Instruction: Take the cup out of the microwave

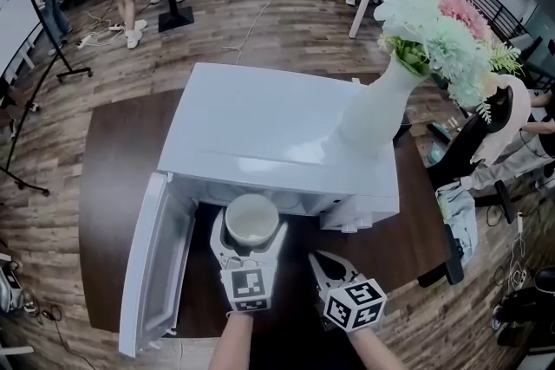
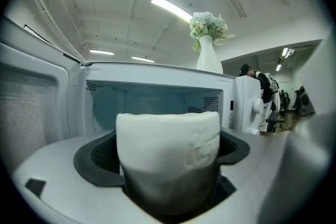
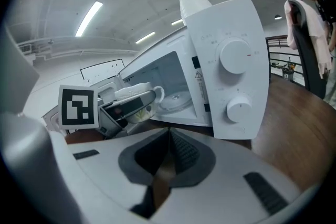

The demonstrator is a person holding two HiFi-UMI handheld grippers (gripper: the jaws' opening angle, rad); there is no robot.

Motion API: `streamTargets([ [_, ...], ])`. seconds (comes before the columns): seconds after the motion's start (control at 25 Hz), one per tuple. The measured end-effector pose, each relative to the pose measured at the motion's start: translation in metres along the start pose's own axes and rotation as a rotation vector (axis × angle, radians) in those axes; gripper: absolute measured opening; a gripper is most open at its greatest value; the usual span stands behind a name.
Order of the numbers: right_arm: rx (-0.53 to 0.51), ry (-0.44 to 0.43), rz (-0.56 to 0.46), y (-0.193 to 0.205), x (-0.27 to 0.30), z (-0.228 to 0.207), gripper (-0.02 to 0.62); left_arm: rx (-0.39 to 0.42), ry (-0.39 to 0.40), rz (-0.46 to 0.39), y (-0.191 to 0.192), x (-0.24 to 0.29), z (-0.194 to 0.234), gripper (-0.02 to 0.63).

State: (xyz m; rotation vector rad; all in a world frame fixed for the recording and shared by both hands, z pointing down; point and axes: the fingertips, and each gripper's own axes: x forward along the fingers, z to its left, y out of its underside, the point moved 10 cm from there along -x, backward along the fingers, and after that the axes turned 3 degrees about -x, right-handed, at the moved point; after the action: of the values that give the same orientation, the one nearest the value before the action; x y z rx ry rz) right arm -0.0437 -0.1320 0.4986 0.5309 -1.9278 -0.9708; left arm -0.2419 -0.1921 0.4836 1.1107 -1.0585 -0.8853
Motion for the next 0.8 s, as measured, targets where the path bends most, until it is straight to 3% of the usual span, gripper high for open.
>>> streamTargets([
  [0.44,-0.071,-0.064,-0.016,-0.02,0.0,-0.003,-0.005,0.004,-0.01,-0.043,-0.017,-0.039,-0.001,0.515],
  [0.8,-0.086,-0.121,-0.073,-0.044,-0.007,0.002,-0.005,-0.04,-0.025,-0.067,-0.028,-0.075,-0.001,0.515],
])
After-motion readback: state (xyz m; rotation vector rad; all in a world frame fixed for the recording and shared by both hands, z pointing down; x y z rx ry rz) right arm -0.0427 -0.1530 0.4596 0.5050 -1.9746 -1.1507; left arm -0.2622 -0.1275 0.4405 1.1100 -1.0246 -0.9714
